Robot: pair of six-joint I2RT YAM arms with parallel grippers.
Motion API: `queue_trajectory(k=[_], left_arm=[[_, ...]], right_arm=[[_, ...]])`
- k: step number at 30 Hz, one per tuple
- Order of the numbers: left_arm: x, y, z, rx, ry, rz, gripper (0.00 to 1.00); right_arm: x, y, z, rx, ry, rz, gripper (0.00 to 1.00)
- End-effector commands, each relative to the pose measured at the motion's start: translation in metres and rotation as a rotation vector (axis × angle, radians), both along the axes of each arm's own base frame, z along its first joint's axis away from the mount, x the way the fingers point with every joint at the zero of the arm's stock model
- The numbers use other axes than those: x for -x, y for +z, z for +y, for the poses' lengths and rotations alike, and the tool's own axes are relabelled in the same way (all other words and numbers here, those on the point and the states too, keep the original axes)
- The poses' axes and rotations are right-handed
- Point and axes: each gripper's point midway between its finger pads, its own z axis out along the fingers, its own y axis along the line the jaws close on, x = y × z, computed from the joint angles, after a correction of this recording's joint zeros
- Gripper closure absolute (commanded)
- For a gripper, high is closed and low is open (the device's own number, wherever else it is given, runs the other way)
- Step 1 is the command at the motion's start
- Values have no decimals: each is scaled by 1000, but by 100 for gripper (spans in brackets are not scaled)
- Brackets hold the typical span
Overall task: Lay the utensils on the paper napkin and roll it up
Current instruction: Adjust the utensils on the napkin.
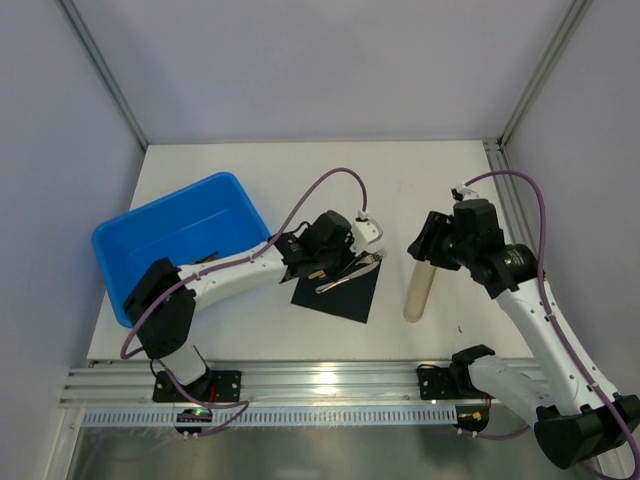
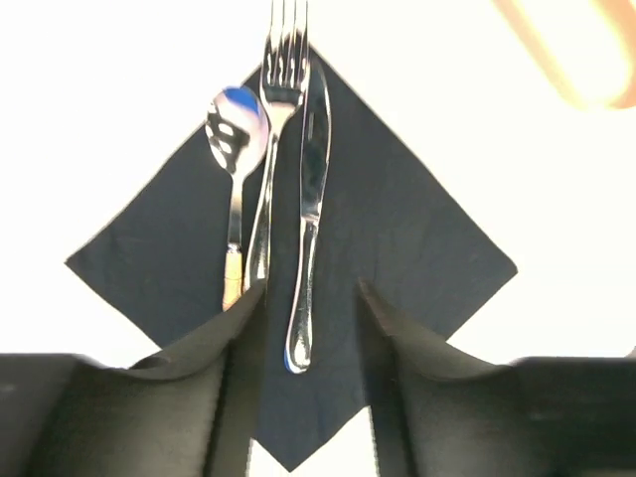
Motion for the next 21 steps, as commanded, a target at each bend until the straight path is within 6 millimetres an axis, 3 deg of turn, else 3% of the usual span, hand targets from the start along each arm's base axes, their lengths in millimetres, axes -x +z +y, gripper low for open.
queue_trajectory(k=[1, 3, 4, 6, 7, 9, 13, 14, 17, 21], left_arm=[[-13, 28, -2, 51, 68, -23, 70], [-29, 28, 3, 48, 124, -1, 96], [-33, 18, 2, 28, 135, 16, 100], [-49, 15, 6, 25, 216, 32, 100], [-55, 1, 8, -7, 241, 49, 100], [-68, -4, 11, -14, 282, 53, 100], [-82, -22, 19, -40, 337, 77, 100], [-83, -27, 20, -48, 340, 85, 100], [-83, -33, 23, -50, 340, 102, 100], [-79, -37, 24, -46, 326, 116, 100]], right_arm=[[-7, 11, 5, -17, 25, -50, 44], [-7, 11, 5, -20, 29, -51, 44], [-7, 13, 6, -24, 31, -56, 44], [-8, 10, 6, -22, 31, -54, 44], [-8, 8, 6, -21, 31, -47, 44], [-6, -3, 11, -31, 50, -17, 46], [-5, -21, 22, -80, 83, 17, 65], [-5, -25, 26, -98, 89, 27, 77], [1, -38, 48, -174, 175, 60, 96], [11, -71, 76, -143, 273, 170, 96]])
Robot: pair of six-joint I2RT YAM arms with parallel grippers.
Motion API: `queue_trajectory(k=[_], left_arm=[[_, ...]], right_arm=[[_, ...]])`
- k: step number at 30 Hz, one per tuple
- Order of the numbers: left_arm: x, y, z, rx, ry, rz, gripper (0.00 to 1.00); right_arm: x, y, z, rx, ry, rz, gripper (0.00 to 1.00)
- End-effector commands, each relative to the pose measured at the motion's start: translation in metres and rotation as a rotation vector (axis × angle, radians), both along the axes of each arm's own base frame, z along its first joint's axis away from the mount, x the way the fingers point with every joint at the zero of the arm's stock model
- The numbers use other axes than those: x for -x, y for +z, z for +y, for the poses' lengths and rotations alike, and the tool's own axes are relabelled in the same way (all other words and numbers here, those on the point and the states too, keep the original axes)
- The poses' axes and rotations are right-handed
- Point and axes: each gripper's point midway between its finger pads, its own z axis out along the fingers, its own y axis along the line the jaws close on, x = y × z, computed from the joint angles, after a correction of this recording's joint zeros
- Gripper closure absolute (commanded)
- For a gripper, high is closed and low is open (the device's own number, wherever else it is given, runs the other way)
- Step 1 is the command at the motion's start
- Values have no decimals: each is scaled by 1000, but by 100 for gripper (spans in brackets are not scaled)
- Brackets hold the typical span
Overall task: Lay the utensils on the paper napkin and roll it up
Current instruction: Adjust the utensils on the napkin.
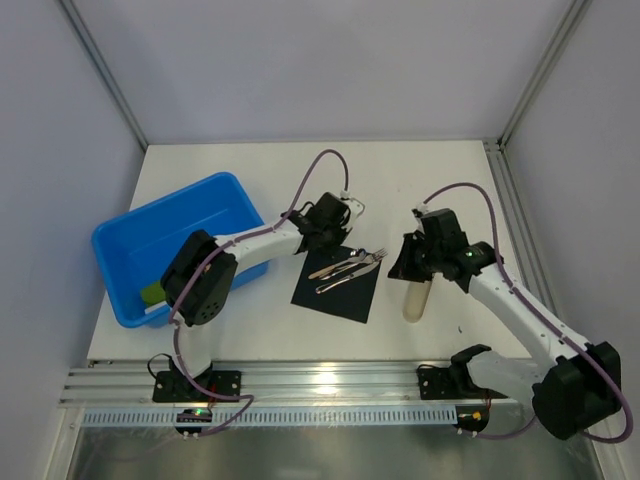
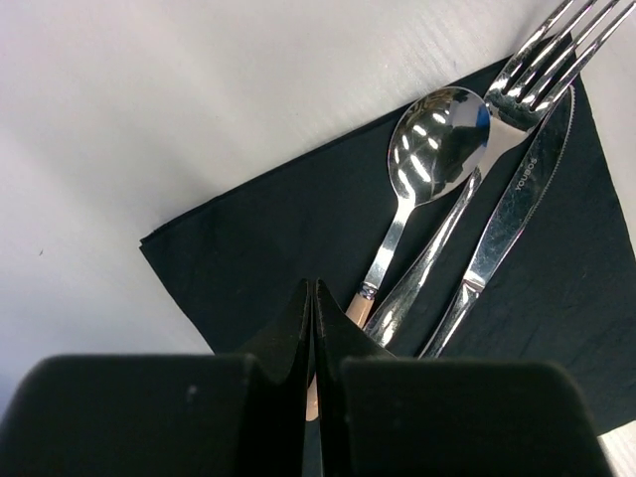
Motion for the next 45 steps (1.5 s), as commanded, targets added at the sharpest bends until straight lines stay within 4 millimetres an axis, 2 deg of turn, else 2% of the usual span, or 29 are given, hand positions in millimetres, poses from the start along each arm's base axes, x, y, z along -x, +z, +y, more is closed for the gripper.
queue_trajectory(k=[1, 6, 19, 31, 40, 45], left_arm=[[-3, 15, -5, 44, 3, -19, 100], [5, 4, -3, 47, -3, 12, 100], [25, -12, -2, 82, -6, 79, 100], [30, -7, -3, 89, -11, 66, 100], [33, -9, -1, 88, -10, 67, 100], [32, -3, 2, 87, 6, 44, 100]], right_arm=[[-3, -5, 34, -39, 100, -14, 96], [-5, -30, 43, -29, 100, 37, 96], [1, -73, 59, -9, 135, 124, 96], [6, -106, 61, 15, 113, 197, 96], [3, -103, 63, 9, 113, 190, 96], [-6, -95, 61, 28, 102, 162, 96]])
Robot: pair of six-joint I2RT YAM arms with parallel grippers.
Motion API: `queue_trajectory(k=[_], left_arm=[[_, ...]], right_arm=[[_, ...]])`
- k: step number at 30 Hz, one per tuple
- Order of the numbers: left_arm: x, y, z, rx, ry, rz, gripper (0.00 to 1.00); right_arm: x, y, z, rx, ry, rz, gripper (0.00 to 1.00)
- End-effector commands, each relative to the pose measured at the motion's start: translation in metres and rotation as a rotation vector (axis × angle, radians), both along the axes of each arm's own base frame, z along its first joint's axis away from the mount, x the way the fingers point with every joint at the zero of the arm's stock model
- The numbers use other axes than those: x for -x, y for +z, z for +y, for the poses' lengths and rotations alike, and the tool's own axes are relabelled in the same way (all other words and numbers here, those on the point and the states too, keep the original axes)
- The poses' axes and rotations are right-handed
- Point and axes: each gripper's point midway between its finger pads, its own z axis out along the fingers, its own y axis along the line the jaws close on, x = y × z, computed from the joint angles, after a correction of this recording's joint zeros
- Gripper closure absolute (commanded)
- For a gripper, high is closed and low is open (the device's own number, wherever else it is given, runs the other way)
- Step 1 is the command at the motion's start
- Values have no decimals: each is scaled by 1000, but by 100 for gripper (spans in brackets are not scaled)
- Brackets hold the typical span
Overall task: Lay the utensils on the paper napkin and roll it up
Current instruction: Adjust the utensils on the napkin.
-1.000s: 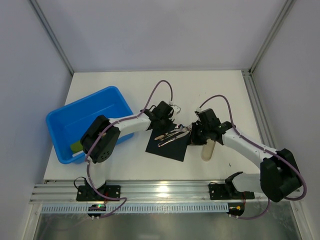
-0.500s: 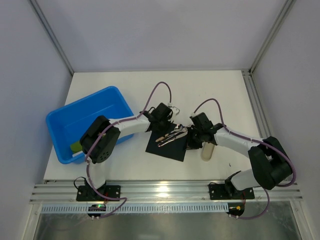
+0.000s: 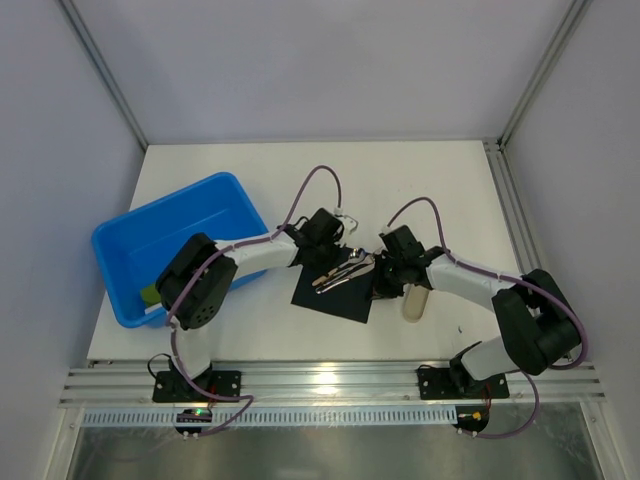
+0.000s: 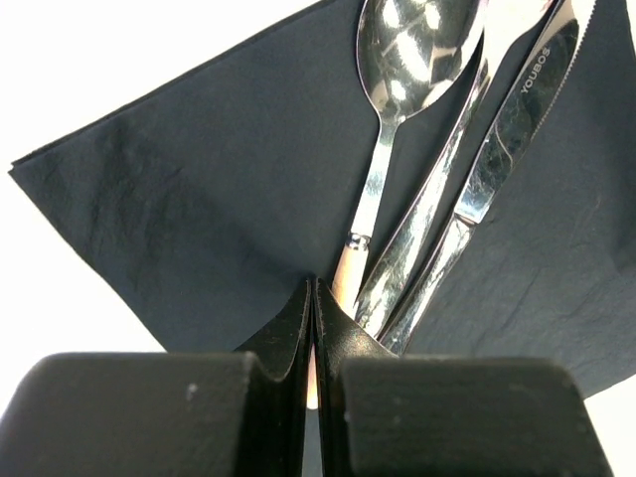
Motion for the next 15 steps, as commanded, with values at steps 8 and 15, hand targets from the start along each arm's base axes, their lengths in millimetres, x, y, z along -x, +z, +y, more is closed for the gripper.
queue_trajectory(k=[8, 15], left_arm=[[-13, 64, 1, 95, 92, -148, 100], [-11, 76, 18, 100, 221, -171, 100]], right_arm=[[-73, 43, -30, 135, -124, -187, 96], [-126, 56, -89, 418, -221, -255, 96]])
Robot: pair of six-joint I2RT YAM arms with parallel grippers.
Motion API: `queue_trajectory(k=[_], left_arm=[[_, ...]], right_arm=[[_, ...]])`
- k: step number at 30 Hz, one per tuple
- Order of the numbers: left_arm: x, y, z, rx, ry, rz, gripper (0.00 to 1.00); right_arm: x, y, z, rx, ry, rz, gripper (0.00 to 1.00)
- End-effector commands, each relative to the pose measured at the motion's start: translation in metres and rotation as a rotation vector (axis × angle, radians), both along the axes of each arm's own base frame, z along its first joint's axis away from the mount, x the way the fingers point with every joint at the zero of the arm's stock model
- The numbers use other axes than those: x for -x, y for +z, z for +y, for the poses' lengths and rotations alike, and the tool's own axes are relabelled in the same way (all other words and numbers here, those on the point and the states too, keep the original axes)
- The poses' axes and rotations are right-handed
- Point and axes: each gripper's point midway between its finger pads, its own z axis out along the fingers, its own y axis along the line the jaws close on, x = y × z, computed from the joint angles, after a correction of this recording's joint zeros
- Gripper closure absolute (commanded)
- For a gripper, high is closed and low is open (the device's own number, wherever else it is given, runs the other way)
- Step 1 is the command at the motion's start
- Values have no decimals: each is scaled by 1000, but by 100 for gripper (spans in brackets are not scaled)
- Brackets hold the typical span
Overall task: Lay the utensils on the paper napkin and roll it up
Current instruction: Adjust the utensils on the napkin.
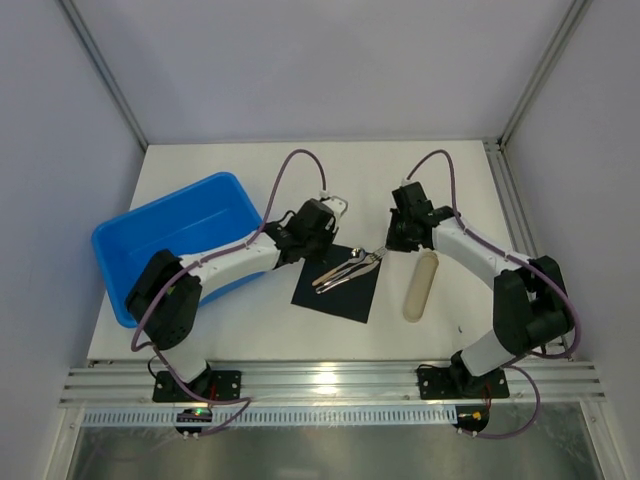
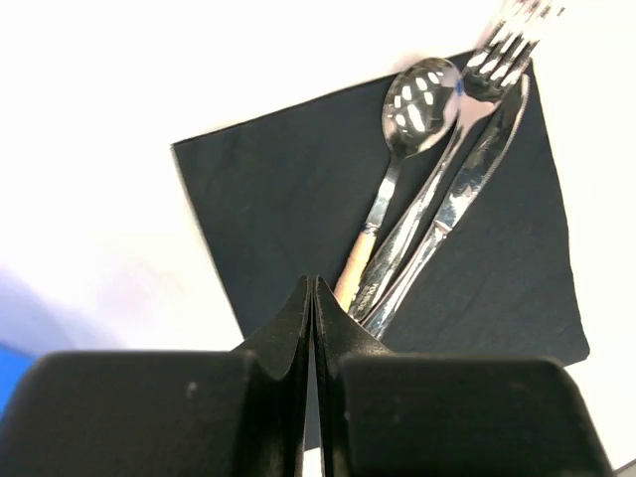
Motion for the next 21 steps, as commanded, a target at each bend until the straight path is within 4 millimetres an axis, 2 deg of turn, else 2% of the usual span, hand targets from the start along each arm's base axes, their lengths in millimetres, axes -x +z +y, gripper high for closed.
queue_trajectory(k=[1, 9, 16, 21], left_arm=[[0, 7, 9, 20, 95, -22, 100], [5, -16, 15, -2, 123, 13, 100], [-4, -22, 17, -21, 151, -19, 100], [-14, -24, 7, -22, 138, -33, 100]], right_arm=[[-27, 2, -33, 195, -30, -20, 96], [-54, -16, -51, 370, -8, -23, 96], [-66, -26, -32, 313, 64, -19, 97], [-65, -38, -24, 292, 95, 12, 97]])
